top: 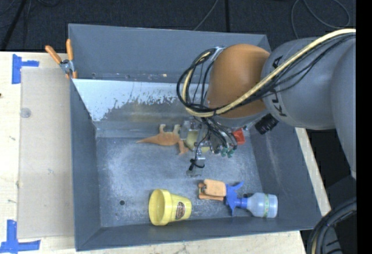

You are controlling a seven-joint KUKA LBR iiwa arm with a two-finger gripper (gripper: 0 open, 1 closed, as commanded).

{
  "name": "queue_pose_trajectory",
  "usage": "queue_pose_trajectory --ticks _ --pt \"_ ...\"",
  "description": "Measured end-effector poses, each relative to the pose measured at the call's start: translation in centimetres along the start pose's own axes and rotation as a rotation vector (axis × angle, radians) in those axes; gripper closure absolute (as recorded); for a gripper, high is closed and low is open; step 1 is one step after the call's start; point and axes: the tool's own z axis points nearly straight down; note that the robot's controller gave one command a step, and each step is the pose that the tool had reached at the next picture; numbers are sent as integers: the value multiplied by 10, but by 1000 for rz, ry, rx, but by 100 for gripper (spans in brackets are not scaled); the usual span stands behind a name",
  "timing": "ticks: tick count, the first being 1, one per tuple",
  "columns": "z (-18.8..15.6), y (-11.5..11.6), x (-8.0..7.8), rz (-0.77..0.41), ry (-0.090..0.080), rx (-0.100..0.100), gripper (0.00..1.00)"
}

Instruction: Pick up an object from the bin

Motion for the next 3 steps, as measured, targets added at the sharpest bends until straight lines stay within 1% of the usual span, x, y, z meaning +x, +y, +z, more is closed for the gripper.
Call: queue_pose_trajectory --ticks 1,2,3 --pt "27 -9 10 -50 -5 -1 0" --pt "59 -9 53 -28 3 1 0" --pt "72 3 75 -2 9 1 0"
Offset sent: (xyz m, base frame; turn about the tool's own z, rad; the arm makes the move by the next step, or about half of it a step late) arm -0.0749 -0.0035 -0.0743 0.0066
